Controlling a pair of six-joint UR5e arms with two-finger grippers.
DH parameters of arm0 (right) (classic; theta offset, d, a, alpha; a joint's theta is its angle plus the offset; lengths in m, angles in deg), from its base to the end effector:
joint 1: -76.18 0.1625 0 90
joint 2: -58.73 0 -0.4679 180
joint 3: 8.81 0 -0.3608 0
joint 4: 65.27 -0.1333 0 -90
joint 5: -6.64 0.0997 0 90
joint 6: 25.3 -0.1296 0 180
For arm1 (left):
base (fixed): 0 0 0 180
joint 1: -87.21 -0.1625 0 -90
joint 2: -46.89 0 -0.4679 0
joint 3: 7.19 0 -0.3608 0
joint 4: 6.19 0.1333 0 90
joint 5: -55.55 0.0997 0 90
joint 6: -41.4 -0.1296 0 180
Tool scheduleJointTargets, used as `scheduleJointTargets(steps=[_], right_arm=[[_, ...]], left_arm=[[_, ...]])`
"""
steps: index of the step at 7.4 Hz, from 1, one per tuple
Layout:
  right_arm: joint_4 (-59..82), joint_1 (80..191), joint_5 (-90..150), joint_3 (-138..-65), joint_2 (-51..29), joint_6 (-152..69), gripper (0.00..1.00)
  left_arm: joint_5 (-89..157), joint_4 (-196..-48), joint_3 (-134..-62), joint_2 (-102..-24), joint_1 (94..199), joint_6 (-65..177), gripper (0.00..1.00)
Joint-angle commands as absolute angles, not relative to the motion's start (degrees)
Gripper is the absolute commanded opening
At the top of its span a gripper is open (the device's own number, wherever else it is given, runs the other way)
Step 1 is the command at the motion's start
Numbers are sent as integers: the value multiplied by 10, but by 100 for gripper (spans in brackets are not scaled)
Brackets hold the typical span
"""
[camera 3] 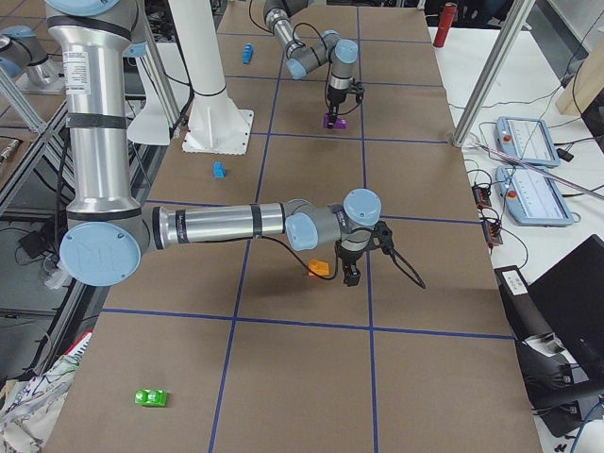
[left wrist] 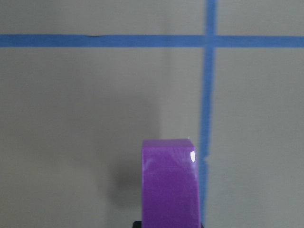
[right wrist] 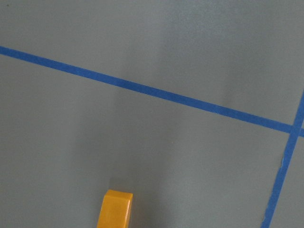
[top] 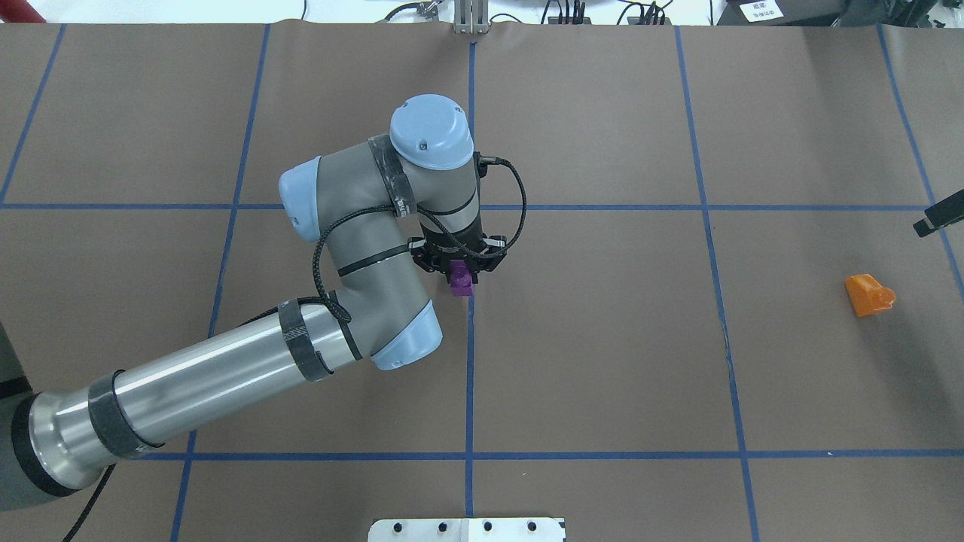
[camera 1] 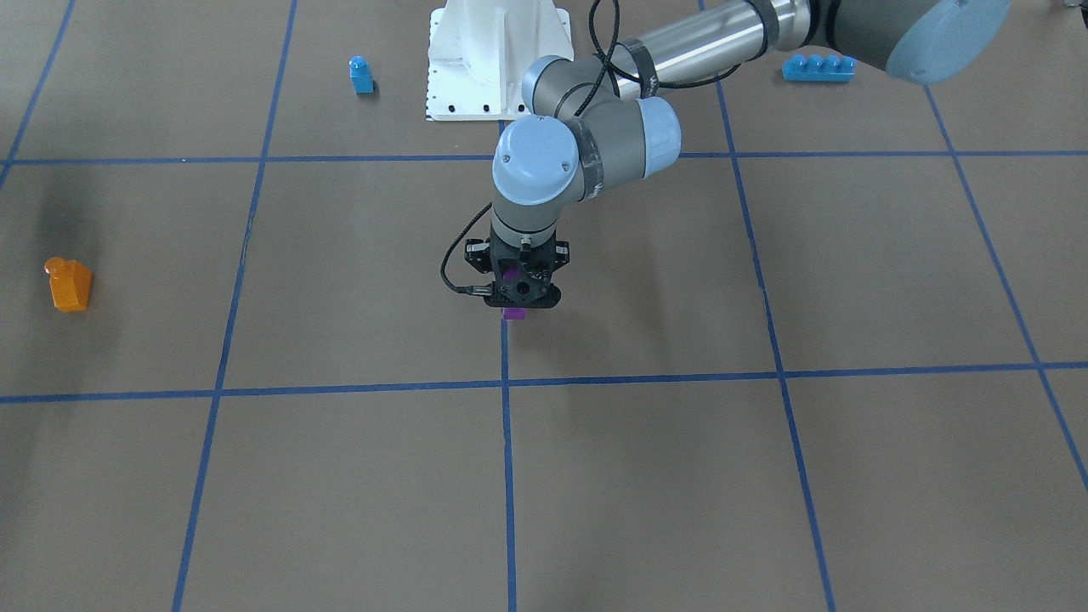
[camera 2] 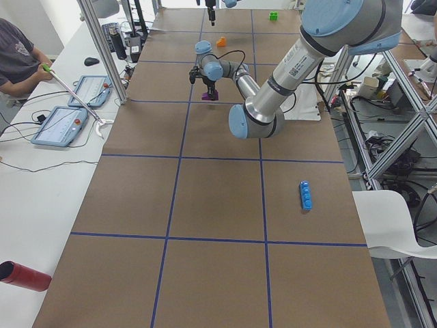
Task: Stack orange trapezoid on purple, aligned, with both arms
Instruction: 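Carry the purple block with the left gripper to the table center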
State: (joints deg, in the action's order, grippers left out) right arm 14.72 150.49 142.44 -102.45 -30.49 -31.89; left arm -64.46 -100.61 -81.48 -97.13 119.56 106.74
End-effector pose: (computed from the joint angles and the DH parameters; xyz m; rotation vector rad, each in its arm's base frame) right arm -0.0923 -0.4780 0.6652 0.0804 -0.8280 -0.2502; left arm 0.6486 -0.4919 0.2285 -0.0908 0.8769 0.0698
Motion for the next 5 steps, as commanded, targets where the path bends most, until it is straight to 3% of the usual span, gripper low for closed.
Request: scheduleJointTargets(steps=[1, 3, 4, 5], right_arm=[[147, 1504, 1424, -1023, -304, -318, 100], [147, 1504, 1423, -1023, -304, -319, 100], [147, 1504, 1423, -1022, -304, -319, 100], [147, 1503, 1422, -1022, -304, -319, 100]], left_arm=[[-644, -1007, -790, -980, 1187, 1070, 0], [-644, -1007, -788, -980, 1182, 1070, 0], [-644, -1007, -788, -980, 1180, 1070, 4], [-644, -1006, -788, -980, 1179, 1070, 15]])
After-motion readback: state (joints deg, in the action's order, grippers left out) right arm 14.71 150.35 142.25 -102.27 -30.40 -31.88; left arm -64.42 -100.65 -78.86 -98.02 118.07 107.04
